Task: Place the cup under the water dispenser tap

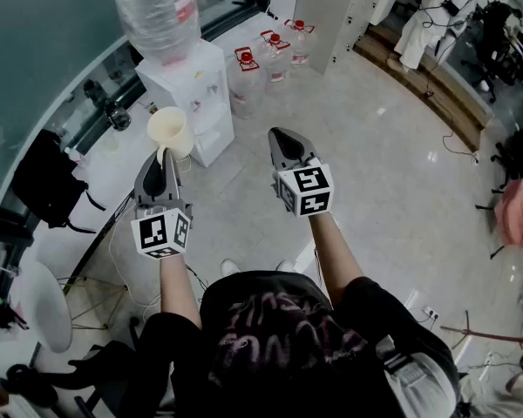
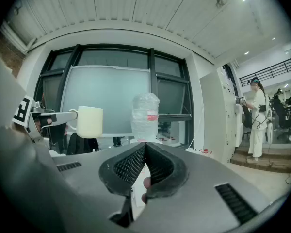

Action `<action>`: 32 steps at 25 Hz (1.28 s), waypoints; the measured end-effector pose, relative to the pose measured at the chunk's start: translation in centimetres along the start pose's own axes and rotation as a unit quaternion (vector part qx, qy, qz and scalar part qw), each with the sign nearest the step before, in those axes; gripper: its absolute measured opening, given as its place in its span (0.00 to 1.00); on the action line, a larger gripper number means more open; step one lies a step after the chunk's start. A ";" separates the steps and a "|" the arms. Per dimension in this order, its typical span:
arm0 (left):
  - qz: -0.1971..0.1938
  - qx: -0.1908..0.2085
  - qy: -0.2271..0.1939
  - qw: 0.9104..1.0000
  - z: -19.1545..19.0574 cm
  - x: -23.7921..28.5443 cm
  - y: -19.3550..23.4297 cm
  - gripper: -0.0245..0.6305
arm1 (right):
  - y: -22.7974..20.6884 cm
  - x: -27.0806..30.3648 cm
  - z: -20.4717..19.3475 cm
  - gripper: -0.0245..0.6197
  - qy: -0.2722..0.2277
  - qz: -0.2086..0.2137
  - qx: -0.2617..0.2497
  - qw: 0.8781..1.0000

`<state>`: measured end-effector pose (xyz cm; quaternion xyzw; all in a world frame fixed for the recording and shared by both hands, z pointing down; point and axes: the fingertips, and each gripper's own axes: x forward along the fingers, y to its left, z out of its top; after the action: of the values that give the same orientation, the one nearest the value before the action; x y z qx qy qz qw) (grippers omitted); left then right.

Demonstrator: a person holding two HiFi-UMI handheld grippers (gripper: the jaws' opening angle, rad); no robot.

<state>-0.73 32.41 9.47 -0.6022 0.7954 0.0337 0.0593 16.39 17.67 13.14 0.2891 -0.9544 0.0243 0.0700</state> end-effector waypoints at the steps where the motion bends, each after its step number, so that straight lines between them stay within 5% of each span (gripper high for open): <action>1: -0.001 0.001 0.000 1.000 0.1 0.0 0.1 0.11 | 0.1 0.0 0.1 0.06 0.000 -0.001 0.001 1.000; 32: -0.075 -0.009 0.005 0.997 -3.1 2.5 6.0 0.10 | 4.6 5.5 -2.1 0.06 0.010 -0.047 -0.008 0.999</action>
<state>-7.34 31.26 12.08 -0.6611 0.7478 0.0335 0.0517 9.58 18.73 16.03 0.3328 -0.9392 0.0166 0.0830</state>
